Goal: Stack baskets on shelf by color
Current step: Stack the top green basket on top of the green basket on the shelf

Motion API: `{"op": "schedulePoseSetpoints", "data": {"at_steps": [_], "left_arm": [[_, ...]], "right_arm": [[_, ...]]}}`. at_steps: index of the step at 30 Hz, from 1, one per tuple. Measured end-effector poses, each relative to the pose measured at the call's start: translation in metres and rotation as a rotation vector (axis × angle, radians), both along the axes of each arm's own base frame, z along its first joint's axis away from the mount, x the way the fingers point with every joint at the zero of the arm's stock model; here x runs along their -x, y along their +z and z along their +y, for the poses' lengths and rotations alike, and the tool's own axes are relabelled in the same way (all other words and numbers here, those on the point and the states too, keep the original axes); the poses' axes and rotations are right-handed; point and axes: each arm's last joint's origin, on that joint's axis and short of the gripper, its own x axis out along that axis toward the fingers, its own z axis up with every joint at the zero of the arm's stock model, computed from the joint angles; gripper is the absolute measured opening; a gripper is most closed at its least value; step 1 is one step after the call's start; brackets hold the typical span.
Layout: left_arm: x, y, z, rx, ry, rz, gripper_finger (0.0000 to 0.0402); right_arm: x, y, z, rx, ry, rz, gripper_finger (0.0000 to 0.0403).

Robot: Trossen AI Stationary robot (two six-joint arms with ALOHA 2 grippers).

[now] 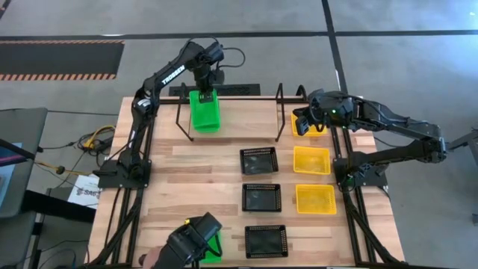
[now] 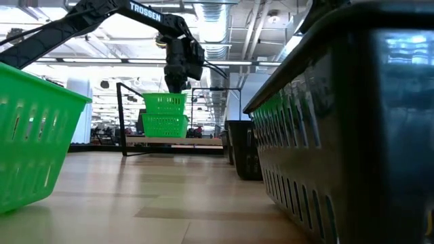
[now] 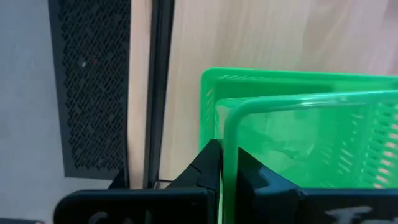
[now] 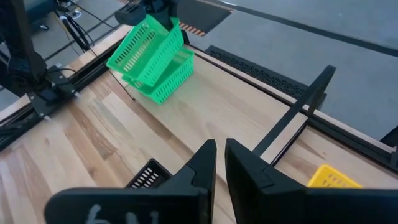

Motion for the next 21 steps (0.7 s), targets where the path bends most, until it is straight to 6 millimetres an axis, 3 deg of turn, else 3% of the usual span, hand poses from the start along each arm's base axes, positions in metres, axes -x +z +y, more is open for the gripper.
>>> {"op": "schedulePoseSetpoints", "data": {"at_steps": [14,21], "left_arm": [[-0.001,-0.005,0.005,0.025,-0.016,-0.056,0.0],[0.001,-0.028,0.004,0.055,-0.016,0.032,0.0]], "right_arm": [[-0.007,-0.005,-0.002,-0.007,0.001,0.035,0.0059],[-0.007,-0.005,-0.002,-0.007,0.001,0.031,0.0059]]}}
